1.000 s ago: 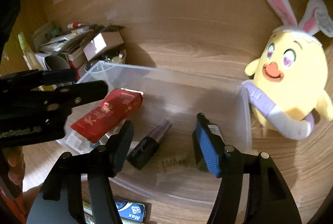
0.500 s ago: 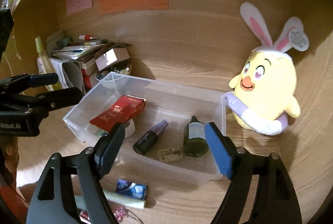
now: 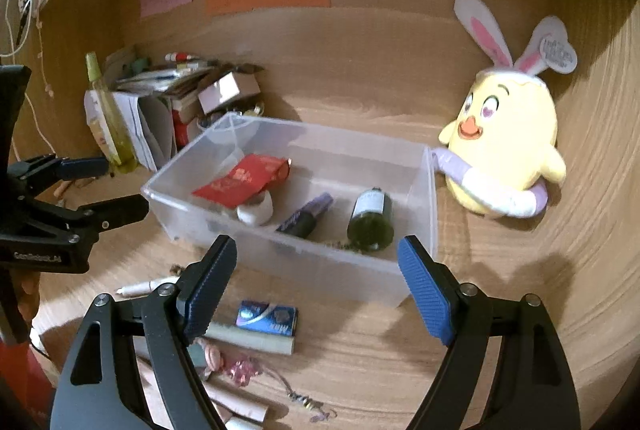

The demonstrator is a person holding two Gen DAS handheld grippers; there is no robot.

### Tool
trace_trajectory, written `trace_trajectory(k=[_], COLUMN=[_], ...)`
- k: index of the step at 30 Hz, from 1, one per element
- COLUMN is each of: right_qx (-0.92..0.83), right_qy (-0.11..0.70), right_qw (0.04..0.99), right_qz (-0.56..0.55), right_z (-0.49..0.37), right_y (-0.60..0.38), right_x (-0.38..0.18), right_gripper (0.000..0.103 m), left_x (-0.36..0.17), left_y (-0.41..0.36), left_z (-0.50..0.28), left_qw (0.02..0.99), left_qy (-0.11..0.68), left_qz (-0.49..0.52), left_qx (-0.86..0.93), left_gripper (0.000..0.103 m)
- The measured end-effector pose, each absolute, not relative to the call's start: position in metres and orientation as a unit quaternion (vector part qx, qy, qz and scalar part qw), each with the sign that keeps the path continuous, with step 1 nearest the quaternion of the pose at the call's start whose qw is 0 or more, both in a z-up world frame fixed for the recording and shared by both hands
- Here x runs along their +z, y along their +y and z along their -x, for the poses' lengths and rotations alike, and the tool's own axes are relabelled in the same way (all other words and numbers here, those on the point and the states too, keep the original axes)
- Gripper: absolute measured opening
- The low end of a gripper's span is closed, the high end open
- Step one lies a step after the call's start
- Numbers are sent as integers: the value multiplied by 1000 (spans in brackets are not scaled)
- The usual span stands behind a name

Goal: Organize objects
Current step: 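Withdraw both open tools from the bin toward the items on the desk, then grasp the blue Max box with the right tool while the left tool grasps a small brown bead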

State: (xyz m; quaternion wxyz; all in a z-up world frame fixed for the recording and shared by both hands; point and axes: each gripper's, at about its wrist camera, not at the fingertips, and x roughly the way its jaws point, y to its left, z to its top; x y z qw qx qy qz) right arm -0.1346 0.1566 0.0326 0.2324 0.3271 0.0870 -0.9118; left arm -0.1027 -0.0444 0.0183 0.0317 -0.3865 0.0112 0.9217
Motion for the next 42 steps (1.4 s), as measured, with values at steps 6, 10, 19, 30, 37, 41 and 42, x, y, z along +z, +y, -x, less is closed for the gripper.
trace_trajectory(k=[6,10,19,30,37,41,42], right_qx=[-905,-896,-879,-856,-848,-844,-845], right_qy=[101,117,113,122,120,120,122], right_qw=[228,230,228,242,251,256,254], right_qz=[-346,-360,-403,-440,-452,-456,-455], right_z=[129,127,142,154,156,158,158], right_y=[157,156,148,131,125,122,121], right_x=[15,2,-24,-42,-48,-50,-51], right_gripper=[81,81,80,81,81,81,81], left_x=[-9,-25,-46,-50,-53,-53,-53], left_y=[-50,-53,-61,-47,-40,-37,-37], left_z=[102,102,101,106,110,111,111], left_qw=[45,51,53,89,93,102,102], left_qy=[10,8,15,30,36,37,37], left_qz=[425,441,463,469,469,464,463], left_qx=[904,896,885,878,877,879,880], left_gripper=[74,65,60,60,39,30,29])
